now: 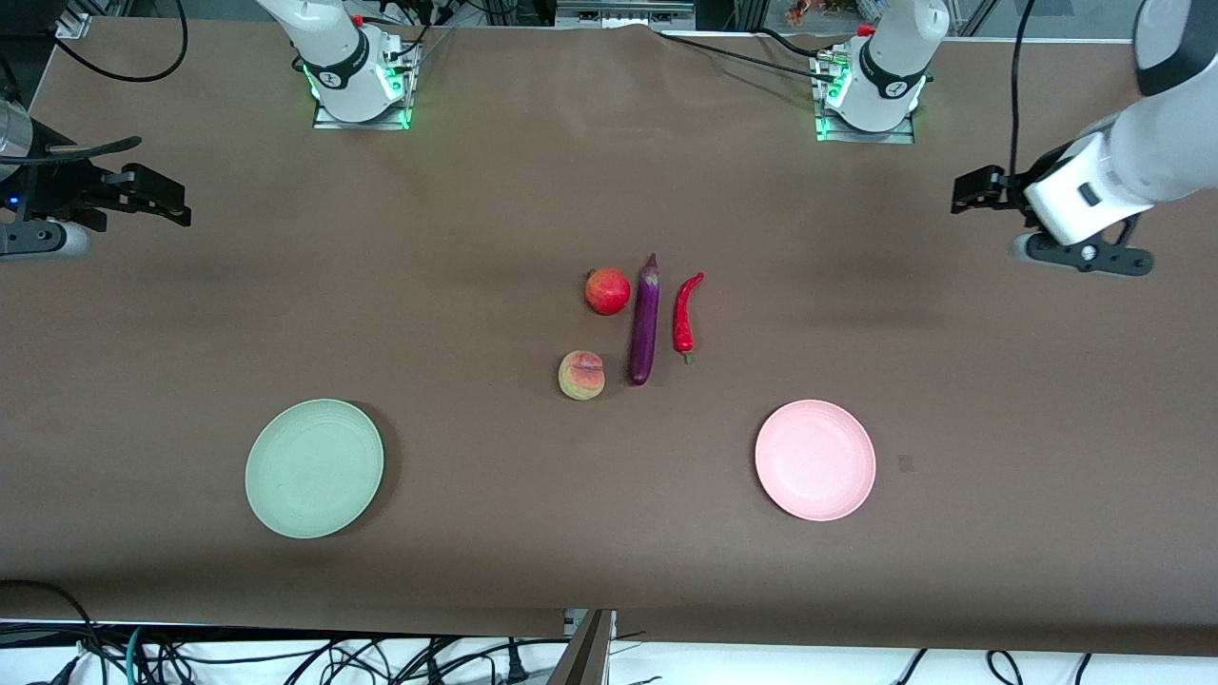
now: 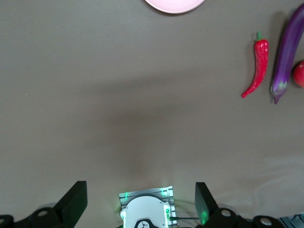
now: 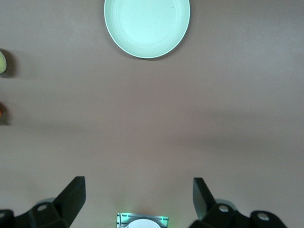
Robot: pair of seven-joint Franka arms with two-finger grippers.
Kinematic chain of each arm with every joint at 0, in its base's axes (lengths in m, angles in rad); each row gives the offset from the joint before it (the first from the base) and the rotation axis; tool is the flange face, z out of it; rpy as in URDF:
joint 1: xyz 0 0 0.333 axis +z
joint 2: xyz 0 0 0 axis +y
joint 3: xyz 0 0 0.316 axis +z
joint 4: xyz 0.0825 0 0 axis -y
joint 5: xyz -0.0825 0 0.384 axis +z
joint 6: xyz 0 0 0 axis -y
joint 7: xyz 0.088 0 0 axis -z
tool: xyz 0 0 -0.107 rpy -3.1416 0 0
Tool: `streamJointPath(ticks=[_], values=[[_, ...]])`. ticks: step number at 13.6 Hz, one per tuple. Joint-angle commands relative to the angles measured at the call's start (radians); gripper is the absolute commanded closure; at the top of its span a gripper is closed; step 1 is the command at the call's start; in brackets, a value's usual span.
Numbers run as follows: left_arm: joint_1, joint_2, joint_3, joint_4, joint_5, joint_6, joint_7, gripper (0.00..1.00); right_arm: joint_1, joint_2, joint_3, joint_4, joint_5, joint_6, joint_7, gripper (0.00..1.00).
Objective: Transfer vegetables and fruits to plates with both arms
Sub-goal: 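Reach the left gripper down to the red chili pepper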
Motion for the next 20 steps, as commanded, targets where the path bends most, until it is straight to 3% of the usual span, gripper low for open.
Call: streamJointPath(ticks=[1,7,14,20], values=[[-0.005,0.087,-0.074,0.018,-0.018,0.054,-0.125,0.0,-0.002,0.007,-0.001,0.017,-0.007,-0.006,-0.006,0.0],[-0.012,0.332,-0.249,0.019,-0.015,0.397,-0.507,0.0,-0.003,0.009,-0.001,0.017,-0.011,-0.004,-0.006,0.0],[-0.192,0.55,-0.246,0.007,0.0,0.707,-0.673,0.0,-0.01,0.012,-0.005,0.017,-0.007,-0.004,-0.004,0.0],[-0.262,0.638,-0.247,0.006,0.124,0.816,-0.779,0.0,-0.002,0.028,0.0,0.017,-0.004,0.003,-0.001,0.0]])
